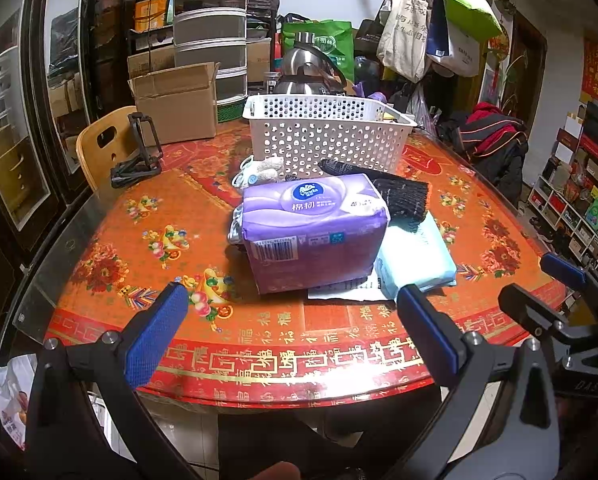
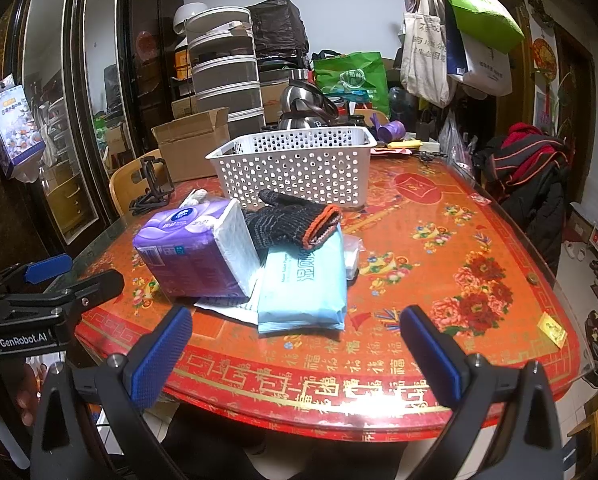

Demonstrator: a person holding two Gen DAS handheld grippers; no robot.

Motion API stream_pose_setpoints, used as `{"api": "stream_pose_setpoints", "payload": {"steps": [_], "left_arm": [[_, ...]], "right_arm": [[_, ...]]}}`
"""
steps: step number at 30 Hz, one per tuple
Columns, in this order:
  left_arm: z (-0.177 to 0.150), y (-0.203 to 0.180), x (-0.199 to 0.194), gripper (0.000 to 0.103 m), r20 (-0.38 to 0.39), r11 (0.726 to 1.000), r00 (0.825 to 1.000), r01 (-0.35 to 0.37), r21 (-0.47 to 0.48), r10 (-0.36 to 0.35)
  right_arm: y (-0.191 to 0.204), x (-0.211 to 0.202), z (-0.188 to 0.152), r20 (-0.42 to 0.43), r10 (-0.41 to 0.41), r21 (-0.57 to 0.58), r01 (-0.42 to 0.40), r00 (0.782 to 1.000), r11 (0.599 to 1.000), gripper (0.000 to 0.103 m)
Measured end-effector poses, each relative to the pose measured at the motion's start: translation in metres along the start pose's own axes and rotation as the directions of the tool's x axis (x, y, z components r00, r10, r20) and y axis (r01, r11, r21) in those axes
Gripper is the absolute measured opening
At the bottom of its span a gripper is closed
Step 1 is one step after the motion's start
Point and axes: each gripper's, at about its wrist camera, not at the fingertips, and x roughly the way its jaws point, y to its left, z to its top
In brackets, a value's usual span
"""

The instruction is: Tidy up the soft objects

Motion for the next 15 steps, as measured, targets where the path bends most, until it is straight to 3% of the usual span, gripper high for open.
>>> {"api": "stream_pose_setpoints", "payload": {"steps": [15], "left_arm": [[0.0004, 0.0009, 0.0017, 0.103, -0.004, 1.0, 1.0, 0.003, -0.003, -0.003]], "right_arm": [[0.0002, 0.0016, -0.0024, -0.003, 0.0, -0.002, 0.0, 1.0, 1.0, 0.103]]}}
